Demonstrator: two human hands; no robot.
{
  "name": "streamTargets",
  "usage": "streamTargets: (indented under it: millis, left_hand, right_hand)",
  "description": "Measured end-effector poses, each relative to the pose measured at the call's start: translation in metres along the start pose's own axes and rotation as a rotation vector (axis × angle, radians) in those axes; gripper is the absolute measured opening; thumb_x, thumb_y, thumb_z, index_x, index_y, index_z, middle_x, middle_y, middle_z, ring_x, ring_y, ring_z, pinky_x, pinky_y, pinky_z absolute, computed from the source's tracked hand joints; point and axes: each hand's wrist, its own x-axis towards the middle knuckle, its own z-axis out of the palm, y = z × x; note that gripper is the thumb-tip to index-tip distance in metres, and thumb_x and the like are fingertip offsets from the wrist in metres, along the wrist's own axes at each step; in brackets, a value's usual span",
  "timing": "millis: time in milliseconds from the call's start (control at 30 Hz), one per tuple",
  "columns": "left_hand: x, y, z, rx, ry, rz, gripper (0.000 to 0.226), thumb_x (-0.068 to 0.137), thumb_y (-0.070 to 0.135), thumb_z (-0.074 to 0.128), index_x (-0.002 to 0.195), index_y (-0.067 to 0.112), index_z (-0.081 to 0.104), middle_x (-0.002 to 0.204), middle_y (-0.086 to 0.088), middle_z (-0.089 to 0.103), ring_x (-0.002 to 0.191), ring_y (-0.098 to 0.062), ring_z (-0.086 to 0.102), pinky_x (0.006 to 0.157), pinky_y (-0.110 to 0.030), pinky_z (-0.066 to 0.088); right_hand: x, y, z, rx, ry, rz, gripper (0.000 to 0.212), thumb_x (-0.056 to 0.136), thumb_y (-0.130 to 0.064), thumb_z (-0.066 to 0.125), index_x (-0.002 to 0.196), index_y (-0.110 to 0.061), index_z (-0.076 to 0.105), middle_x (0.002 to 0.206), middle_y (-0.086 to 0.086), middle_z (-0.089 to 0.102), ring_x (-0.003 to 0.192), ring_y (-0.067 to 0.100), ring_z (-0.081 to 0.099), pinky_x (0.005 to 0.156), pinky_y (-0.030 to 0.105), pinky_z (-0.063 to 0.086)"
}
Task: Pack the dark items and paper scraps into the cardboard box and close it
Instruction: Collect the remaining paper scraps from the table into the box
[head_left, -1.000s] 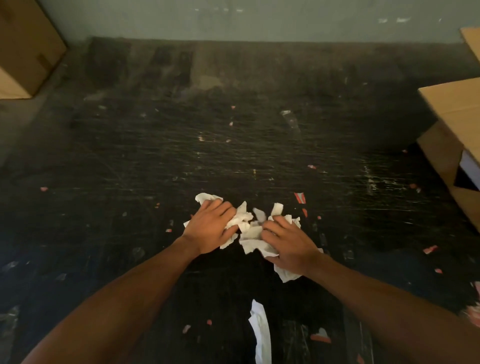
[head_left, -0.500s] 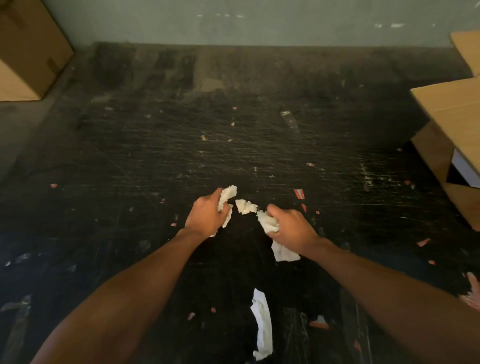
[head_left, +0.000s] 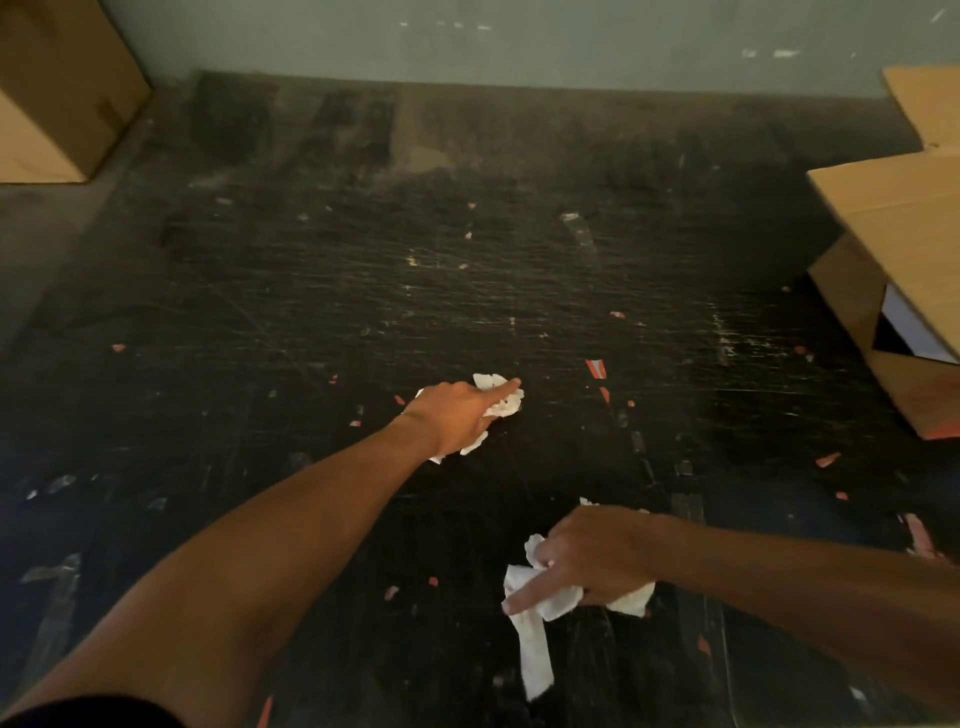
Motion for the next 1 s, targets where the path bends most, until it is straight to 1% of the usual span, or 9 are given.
streamTargets:
  millis: [100,200,267,400,533,733,800,933,1000]
  left_hand:
    - [0.001,0.004,0.007,-0.009,0.072,-0.079,0.047,0.101,0.036,0.040,0.146,0.028,0.027,0.134,-0.012,0.057,0.115,-0.033,0.058,0.090,-0.047,0.047]
    - [-0.002,0.007,0.012,-0.053,0.096,-0.132,0.044,0.101,0.039,0.040,0.143,0.024,0.032,0.135,-0.011,0.056,0.117,-0.031,0.057,0.091,-0.046,0.049]
    - [-0.003,0.007,0.011,-0.087,0.113,-0.171,0.048,0.101,0.045,0.037,0.144,0.023,0.034,0.133,-0.011,0.058,0.117,-0.029,0.057,0.092,-0.044,0.048]
    - [-0.012,0.006,0.013,-0.302,0.227,-0.268,0.054,0.100,0.051,0.035,0.142,0.019,0.044,0.107,-0.009,0.067,0.094,-0.021,0.064,0.085,-0.042,0.053]
    - [-0.014,0.012,0.010,-0.588,0.399,-0.358,0.047,0.099,0.049,0.040,0.114,0.012,0.065,0.085,-0.006,0.067,0.080,-0.020,0.065,0.078,-0.042,0.055]
    - [-0.009,0.045,-0.029,-0.826,0.504,-0.323,0.043,0.099,0.045,0.043,0.099,0.010,0.068,0.087,-0.006,0.069,0.083,-0.017,0.064,0.074,-0.030,0.048]
    - [-0.003,0.060,-0.046,-0.857,0.526,-0.281,0.045,0.099,0.047,0.041,0.096,0.012,0.068,0.086,-0.005,0.069,0.080,-0.014,0.065,0.070,-0.026,0.050]
    - [0.010,0.103,-0.085,-0.894,0.607,-0.191,0.043,0.101,0.042,0.042,0.085,0.011,0.067,0.072,0.002,0.067,0.070,-0.004,0.063,0.053,-0.008,0.041]
    - [0.019,0.131,-0.102,-0.902,0.655,-0.141,0.043,0.101,0.041,0.042,0.080,0.012,0.066,0.068,0.004,0.066,0.067,-0.004,0.063,0.051,-0.006,0.039]
  right_hand:
    - [-0.001,0.000,0.016,0.008,0.086,0.058,0.045,0.091,-0.021,0.059,0.134,-0.027,0.048,0.093,0.010,0.061,0.073,0.024,0.062,0.062,0.036,0.052]
    - [-0.001,-0.005,0.019,0.027,0.110,0.134,0.026,0.093,-0.030,0.055,0.116,-0.019,0.052,0.097,0.010,0.061,0.078,0.026,0.063,0.064,0.040,0.053]
    - [-0.001,-0.007,0.019,0.053,0.177,0.218,0.027,0.094,-0.039,0.051,0.109,-0.017,0.055,0.095,0.009,0.061,0.076,0.024,0.063,0.063,0.038,0.052]
    - [-0.009,-0.001,0.010,0.278,0.260,0.518,0.023,0.094,-0.040,0.051,0.106,-0.022,0.058,0.103,0.004,0.063,0.090,0.018,0.061,0.075,0.037,0.050]
    - [-0.039,0.012,-0.006,0.520,0.574,0.827,0.003,0.086,-0.039,0.060,0.087,-0.038,0.058,0.083,-0.010,0.063,0.080,0.011,0.060,0.075,0.038,0.052]
    - [-0.100,0.017,-0.058,0.578,0.932,1.120,0.002,0.089,-0.028,0.065,0.091,-0.027,0.065,0.073,0.000,0.064,0.061,0.009,0.061,0.048,0.016,0.042]
    - [-0.125,0.015,-0.073,0.500,1.014,1.155,0.008,0.089,-0.027,0.065,0.092,-0.020,0.067,0.076,0.003,0.066,0.064,0.010,0.062,0.048,0.011,0.039]
    - [-0.184,0.010,-0.099,0.387,1.155,1.210,0.012,0.090,-0.028,0.063,0.097,-0.019,0.066,0.077,-0.001,0.065,0.066,0.006,0.060,0.054,0.018,0.042]
    - [-0.217,0.007,-0.108,0.340,1.220,1.215,0.013,0.090,-0.030,0.062,0.095,-0.018,0.066,0.076,0.002,0.065,0.067,0.013,0.062,0.057,0.026,0.046]
